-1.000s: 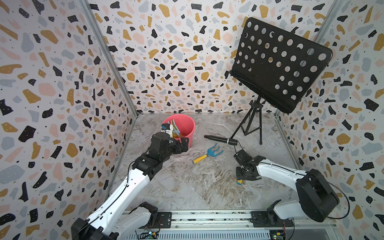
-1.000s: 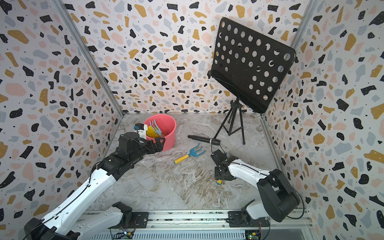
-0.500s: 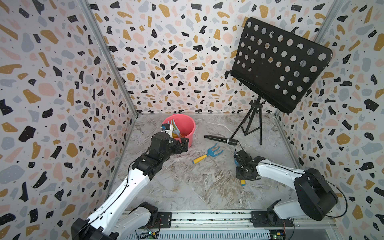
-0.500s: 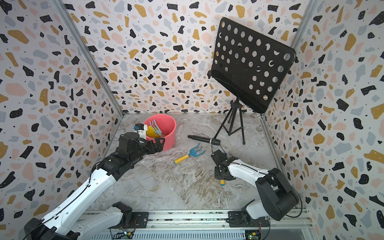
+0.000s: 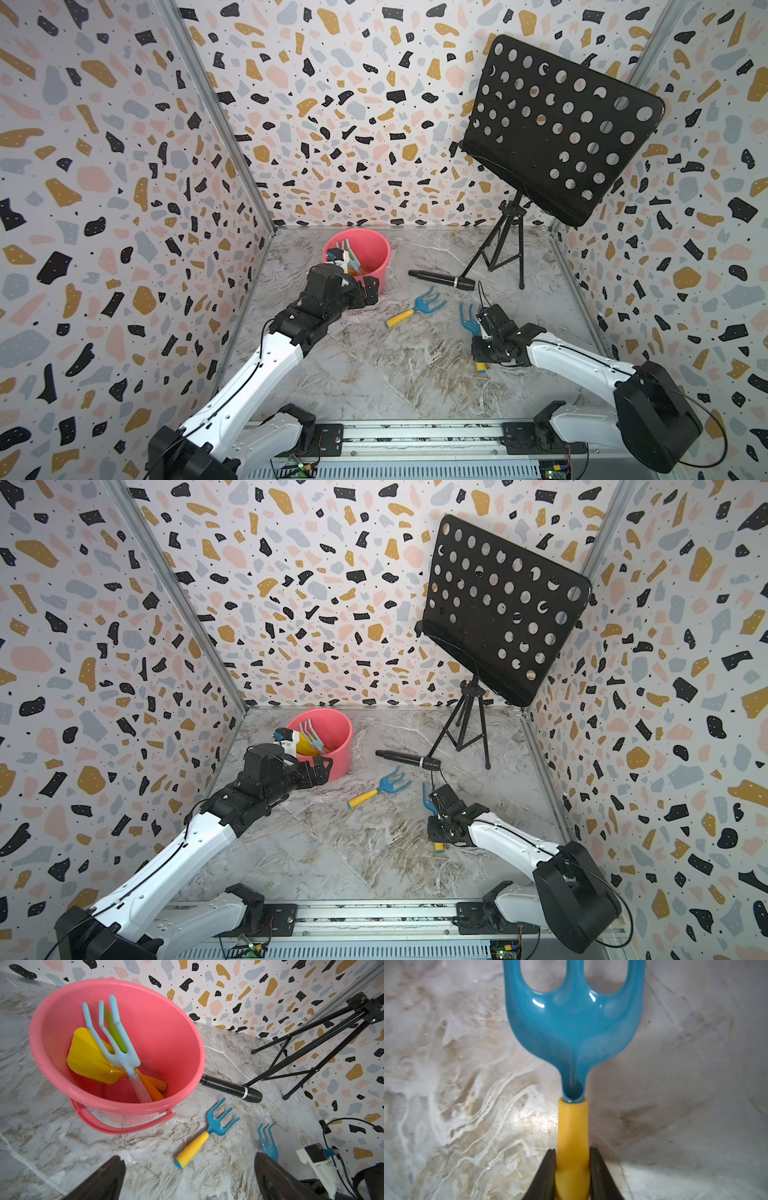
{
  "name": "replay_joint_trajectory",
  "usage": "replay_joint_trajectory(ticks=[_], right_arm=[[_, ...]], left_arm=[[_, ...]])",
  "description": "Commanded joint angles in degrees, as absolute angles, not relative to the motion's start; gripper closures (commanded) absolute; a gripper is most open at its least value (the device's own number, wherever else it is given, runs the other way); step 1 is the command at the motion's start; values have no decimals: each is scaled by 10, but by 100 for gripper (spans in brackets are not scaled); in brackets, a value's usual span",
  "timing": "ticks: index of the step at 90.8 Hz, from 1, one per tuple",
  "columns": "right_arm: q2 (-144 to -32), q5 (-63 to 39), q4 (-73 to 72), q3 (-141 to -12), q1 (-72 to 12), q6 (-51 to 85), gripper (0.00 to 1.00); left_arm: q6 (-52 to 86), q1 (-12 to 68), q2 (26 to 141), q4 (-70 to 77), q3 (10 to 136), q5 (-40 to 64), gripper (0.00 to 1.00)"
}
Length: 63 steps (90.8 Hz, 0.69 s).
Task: Organize the gardening tools
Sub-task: Pick up the gardening tool from the center of the board.
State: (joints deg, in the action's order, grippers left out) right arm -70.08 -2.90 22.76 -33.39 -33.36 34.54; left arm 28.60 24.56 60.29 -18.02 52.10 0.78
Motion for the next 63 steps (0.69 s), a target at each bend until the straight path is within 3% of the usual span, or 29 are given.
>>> replay_joint_trajectory(ticks=[1,27,63], right_arm=[[-656,-72,162,-323,-333,324,100],[-603,-125,69,-309,-335,307,100],[-617,-148,-31,-327,-352,301,100]], left_arm=[[291,249,610,-169,533,28,1],[288,281,654,-164,564,79,1],[327,348,737,-83,610,192,1]])
